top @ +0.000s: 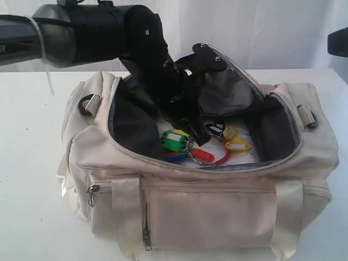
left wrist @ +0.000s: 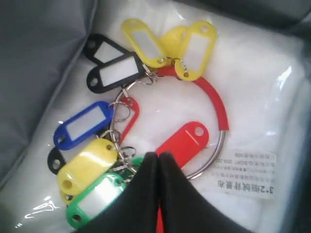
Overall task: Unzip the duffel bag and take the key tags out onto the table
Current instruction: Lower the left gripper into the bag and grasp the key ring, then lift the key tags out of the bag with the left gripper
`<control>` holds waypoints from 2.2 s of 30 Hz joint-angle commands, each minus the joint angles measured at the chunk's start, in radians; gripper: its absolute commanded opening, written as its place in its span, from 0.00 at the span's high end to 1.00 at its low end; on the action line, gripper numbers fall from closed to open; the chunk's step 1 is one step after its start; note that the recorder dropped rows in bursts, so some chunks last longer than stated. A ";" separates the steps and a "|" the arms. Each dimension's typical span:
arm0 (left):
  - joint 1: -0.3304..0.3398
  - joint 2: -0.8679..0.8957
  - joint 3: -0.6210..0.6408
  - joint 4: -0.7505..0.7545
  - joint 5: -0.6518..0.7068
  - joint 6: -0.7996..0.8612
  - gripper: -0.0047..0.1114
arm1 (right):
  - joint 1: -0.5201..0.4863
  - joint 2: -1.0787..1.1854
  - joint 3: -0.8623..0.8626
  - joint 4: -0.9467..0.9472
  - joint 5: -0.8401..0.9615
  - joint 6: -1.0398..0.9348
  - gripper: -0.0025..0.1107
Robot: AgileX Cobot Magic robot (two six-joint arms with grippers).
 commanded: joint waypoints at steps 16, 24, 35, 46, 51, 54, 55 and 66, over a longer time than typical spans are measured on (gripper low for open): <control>-0.003 0.150 -0.012 0.221 -0.053 -0.395 0.27 | -0.002 -0.006 0.003 0.003 -0.016 0.005 0.98; -0.005 0.164 -0.013 0.202 -0.170 -0.476 0.31 | -0.002 -0.006 0.003 0.005 -0.018 0.005 0.98; -0.005 0.211 -0.013 0.187 -0.116 -0.492 0.68 | -0.002 -0.006 0.003 0.009 -0.018 0.005 0.98; -0.005 0.106 -0.013 0.185 -0.076 -0.459 0.96 | -0.002 -0.006 0.003 0.009 -0.018 0.005 0.98; -0.005 0.019 -0.013 0.187 -0.082 -0.453 0.96 | -0.002 -0.006 0.003 0.009 -0.018 0.005 0.98; -0.005 -0.023 -0.013 0.187 -0.082 -0.423 0.96 | -0.002 -0.006 0.003 0.009 -0.018 0.005 0.98; -0.005 -0.034 -0.013 0.187 -0.082 -0.418 0.96 | -0.002 -0.006 0.003 0.009 -0.018 0.005 0.98; 0.017 -0.138 -0.013 0.258 -0.034 -0.421 0.96 | -0.002 -0.006 0.003 0.009 -0.018 0.005 0.98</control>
